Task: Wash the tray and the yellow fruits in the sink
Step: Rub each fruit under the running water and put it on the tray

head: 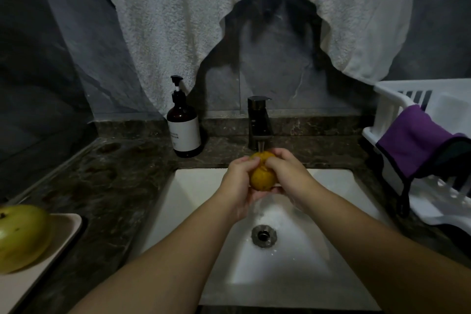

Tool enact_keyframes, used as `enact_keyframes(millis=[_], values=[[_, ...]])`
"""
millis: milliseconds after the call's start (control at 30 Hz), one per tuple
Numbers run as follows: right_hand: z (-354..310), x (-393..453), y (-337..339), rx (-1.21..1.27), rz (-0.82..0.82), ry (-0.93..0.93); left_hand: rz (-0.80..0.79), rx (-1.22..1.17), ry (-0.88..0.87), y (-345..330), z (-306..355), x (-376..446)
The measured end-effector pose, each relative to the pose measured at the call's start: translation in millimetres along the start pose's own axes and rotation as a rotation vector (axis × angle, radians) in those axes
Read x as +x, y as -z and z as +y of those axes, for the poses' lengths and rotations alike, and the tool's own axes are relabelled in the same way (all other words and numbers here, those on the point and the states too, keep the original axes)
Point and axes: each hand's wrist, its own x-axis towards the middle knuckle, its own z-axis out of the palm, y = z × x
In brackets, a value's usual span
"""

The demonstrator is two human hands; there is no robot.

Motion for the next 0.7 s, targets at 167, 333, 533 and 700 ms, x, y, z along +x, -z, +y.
enact_keyframes(millis=[167, 333, 533, 700], values=[[0, -1, 2, -0.018, -0.017, -0.015, 0.044, 0.024, 0.001, 4, 0, 2], [-2, -5, -3, -0.267, -0.03, -0.081, 0.128, 0.086, -0.084, 5, -2, 9], [2, -6, 6, 0.078, -0.043, -0.073, 0.068, 0.192, 0.104, 4, -3, 7], [3, -5, 4, -0.231, -0.055, -0.163, 0.109, 0.451, -0.025, 7, -7, 8]])
